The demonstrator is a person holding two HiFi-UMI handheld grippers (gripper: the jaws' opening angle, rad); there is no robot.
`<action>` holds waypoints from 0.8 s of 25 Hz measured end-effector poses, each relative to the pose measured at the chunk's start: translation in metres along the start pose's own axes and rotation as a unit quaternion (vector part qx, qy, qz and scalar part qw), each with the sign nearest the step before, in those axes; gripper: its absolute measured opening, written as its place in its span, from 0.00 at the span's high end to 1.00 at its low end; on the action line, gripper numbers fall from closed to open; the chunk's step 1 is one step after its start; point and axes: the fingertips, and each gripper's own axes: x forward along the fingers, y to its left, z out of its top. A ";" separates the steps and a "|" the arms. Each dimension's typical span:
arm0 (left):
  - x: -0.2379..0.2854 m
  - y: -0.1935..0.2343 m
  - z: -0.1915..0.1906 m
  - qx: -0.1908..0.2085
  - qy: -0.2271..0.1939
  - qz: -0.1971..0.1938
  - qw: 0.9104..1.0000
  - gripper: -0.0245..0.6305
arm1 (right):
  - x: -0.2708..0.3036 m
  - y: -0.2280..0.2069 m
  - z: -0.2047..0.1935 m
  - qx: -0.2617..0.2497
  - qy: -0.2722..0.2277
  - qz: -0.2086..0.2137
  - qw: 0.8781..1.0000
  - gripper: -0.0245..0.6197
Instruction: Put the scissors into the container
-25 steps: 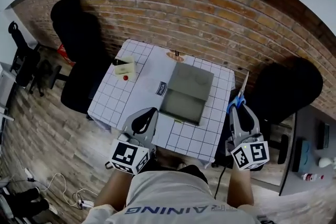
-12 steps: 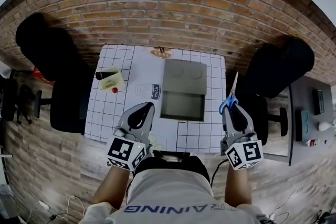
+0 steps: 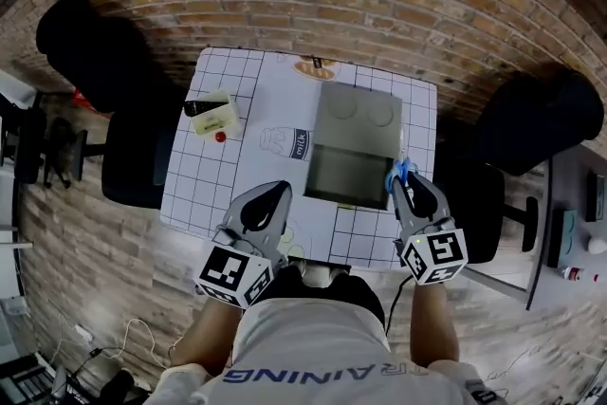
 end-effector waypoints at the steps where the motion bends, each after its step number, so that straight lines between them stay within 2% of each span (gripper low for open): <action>1: -0.002 0.002 -0.005 -0.003 0.004 0.005 1.000 0.96 | 0.010 0.005 -0.009 -0.003 0.016 0.011 1.000 0.80; 6: -0.016 0.015 -0.028 -0.021 0.022 0.038 0.999 0.96 | 0.056 0.030 -0.065 -0.039 0.115 0.065 0.991 0.80; 12: -0.028 0.033 -0.039 -0.024 0.029 0.070 0.997 0.96 | 0.089 0.049 -0.141 -0.076 0.233 0.106 0.964 0.80; 17: -0.032 0.039 -0.047 -0.030 0.034 0.079 0.996 0.96 | 0.099 0.051 -0.189 -0.118 0.316 0.117 0.934 0.80; 20: -0.033 0.041 -0.048 -0.029 0.036 0.083 0.995 0.96 | 0.101 0.042 -0.210 -0.113 0.354 0.100 0.923 0.80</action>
